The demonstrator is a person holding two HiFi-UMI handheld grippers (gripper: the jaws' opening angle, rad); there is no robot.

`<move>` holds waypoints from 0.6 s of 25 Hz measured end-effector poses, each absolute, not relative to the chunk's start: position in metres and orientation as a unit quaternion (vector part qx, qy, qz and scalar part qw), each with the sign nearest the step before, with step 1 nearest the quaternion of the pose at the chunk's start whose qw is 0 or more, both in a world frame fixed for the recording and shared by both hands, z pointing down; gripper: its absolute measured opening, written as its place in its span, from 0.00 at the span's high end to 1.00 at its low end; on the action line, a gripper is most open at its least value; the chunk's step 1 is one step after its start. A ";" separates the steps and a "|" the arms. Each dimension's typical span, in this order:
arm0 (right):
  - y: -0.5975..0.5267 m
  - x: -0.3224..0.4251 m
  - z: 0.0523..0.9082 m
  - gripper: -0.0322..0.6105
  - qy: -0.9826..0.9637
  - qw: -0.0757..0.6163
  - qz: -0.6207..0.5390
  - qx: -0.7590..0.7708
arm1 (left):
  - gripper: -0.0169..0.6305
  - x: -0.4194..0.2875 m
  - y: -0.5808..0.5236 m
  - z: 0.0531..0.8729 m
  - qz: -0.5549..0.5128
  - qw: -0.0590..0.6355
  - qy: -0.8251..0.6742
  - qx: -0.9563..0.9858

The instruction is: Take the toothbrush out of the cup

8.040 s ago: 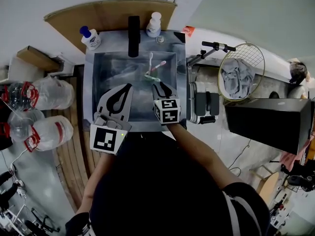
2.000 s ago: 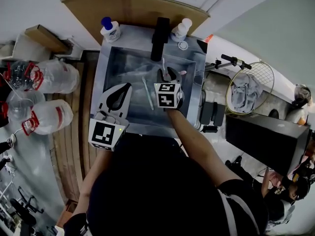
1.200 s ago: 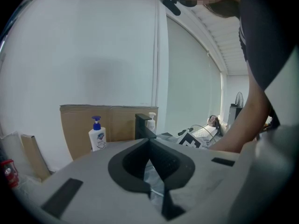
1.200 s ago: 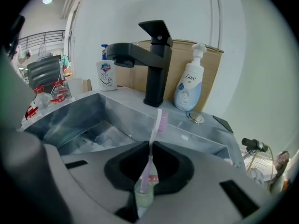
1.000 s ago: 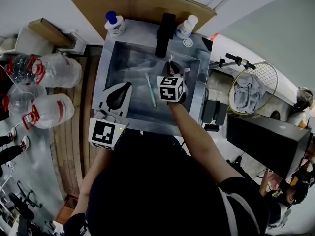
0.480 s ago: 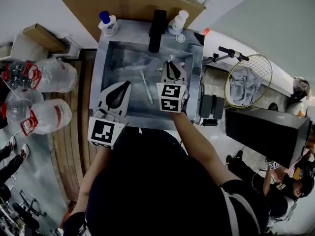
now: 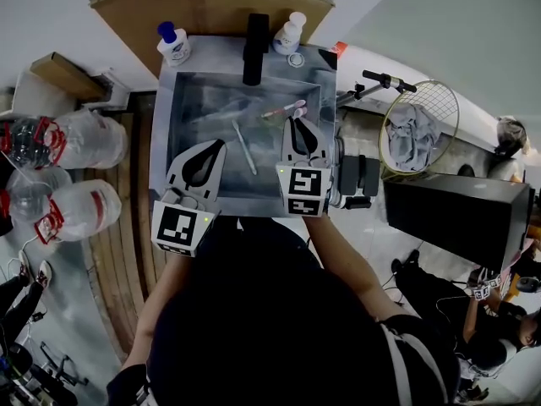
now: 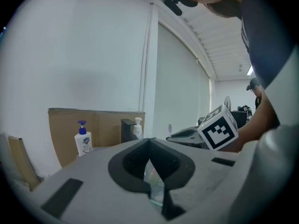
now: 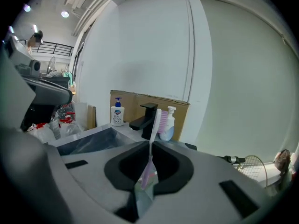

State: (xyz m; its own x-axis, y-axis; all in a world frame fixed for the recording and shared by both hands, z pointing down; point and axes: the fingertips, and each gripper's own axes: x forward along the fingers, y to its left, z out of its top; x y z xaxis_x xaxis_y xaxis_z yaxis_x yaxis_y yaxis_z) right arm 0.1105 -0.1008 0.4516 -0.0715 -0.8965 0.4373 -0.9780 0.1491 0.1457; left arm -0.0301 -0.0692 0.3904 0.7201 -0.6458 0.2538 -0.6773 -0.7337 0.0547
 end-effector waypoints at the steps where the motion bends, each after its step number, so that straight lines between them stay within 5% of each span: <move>1: -0.097 0.112 0.451 0.88 -0.725 0.217 0.096 0.647 | 0.94 -0.030 -0.068 0.391 0.110 0.072 -0.357 0.925; 15: -0.058 0.082 0.497 0.88 -0.766 0.268 0.170 0.559 | 0.94 -0.034 -0.061 0.395 0.119 0.076 -0.363 0.921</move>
State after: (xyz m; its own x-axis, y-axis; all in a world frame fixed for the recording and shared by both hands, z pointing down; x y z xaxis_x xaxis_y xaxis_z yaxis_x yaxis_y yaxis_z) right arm 0.0819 -0.0582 0.4969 -0.2327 -0.7649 0.6006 -0.9472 0.3182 0.0383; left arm -0.0336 -0.0608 0.3946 0.7089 -0.6499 0.2740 -0.6861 -0.7255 0.0541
